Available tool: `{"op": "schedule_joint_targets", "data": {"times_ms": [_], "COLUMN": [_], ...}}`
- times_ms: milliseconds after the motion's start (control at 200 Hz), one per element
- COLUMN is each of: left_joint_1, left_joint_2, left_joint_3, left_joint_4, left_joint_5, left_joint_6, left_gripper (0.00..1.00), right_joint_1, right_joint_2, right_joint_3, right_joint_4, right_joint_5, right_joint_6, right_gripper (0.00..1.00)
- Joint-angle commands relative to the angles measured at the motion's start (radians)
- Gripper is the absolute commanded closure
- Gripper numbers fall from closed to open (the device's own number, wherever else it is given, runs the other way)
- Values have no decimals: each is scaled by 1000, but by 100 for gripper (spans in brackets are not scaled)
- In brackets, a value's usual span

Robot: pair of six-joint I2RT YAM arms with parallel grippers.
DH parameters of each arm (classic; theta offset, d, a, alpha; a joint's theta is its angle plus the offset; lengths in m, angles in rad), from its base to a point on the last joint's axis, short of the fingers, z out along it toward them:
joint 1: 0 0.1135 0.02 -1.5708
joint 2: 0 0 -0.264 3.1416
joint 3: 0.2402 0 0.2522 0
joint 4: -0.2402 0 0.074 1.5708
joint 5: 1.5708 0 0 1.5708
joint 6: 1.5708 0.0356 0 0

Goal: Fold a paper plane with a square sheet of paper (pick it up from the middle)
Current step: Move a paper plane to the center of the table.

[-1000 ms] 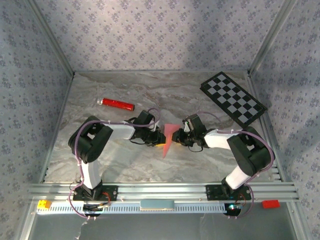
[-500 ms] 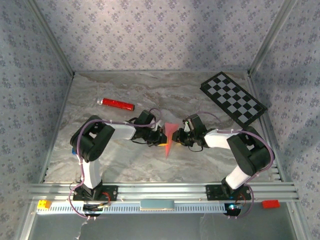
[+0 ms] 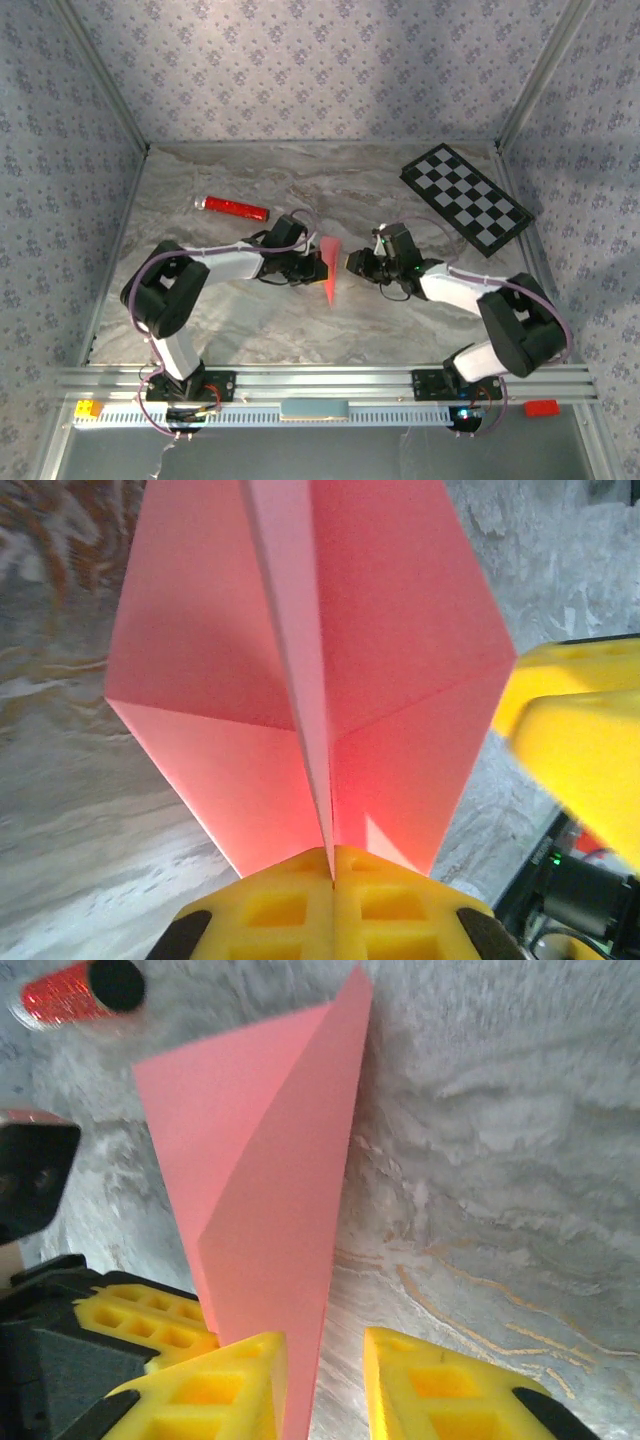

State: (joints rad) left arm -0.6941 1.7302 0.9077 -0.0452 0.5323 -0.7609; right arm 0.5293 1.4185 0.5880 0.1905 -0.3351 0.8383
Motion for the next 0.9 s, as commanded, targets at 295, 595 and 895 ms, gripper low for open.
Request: {"op": "schedule_joint_targets", "data": {"times_ms": [295, 595, 895], "left_joint_1": [-11, -36, -90], "left_joint_2": [-132, -120, -24], "left_joint_3": [42, 114, 235], "left_joint_4": [-304, -430, -577], "left_joint_5": [-301, -407, -533], "left_joint_6": [98, 125, 142], "left_gripper": [100, 100, 98], "right_joint_1": [4, 3, 3], "right_joint_2": [-273, -283, -245], "right_joint_3": [-47, -83, -84], "right_joint_4": [-110, -127, -92], "right_joint_5": [317, 297, 260], "right_joint_6": [-66, -10, 4], "right_gripper": [70, 67, 65]}}
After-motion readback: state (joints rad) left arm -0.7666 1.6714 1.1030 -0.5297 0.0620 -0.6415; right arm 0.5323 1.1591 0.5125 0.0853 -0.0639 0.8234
